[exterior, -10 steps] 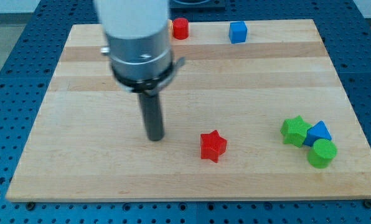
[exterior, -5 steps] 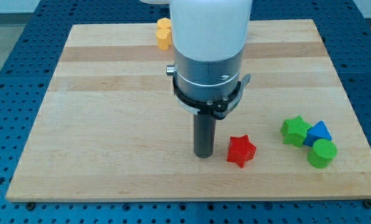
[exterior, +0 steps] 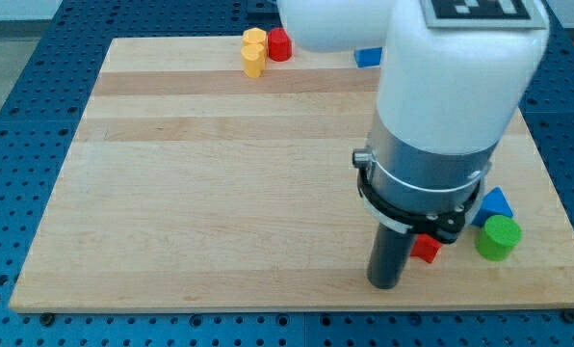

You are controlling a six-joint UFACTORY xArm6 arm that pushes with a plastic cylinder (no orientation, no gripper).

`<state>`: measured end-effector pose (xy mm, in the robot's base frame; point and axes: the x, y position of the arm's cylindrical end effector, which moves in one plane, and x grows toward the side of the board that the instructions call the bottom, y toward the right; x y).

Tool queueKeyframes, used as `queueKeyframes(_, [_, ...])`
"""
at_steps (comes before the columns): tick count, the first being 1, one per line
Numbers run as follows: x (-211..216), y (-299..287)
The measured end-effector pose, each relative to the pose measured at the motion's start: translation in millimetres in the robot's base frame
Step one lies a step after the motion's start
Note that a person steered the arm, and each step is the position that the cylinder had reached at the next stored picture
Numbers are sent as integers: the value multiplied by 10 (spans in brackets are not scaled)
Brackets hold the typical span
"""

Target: Drag the red star into the group of green blocks and triangle

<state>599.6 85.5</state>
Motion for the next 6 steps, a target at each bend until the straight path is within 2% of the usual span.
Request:
queueKeyframes(1, [7,-21])
queueKeyframes(2, [-4,-506])
queueKeyframes(3, [-224,-560])
queueKeyframes(4, [-356,-248])
queueKeyframes(5, [-356,339])
queueKeyframes(6, [-350,604])
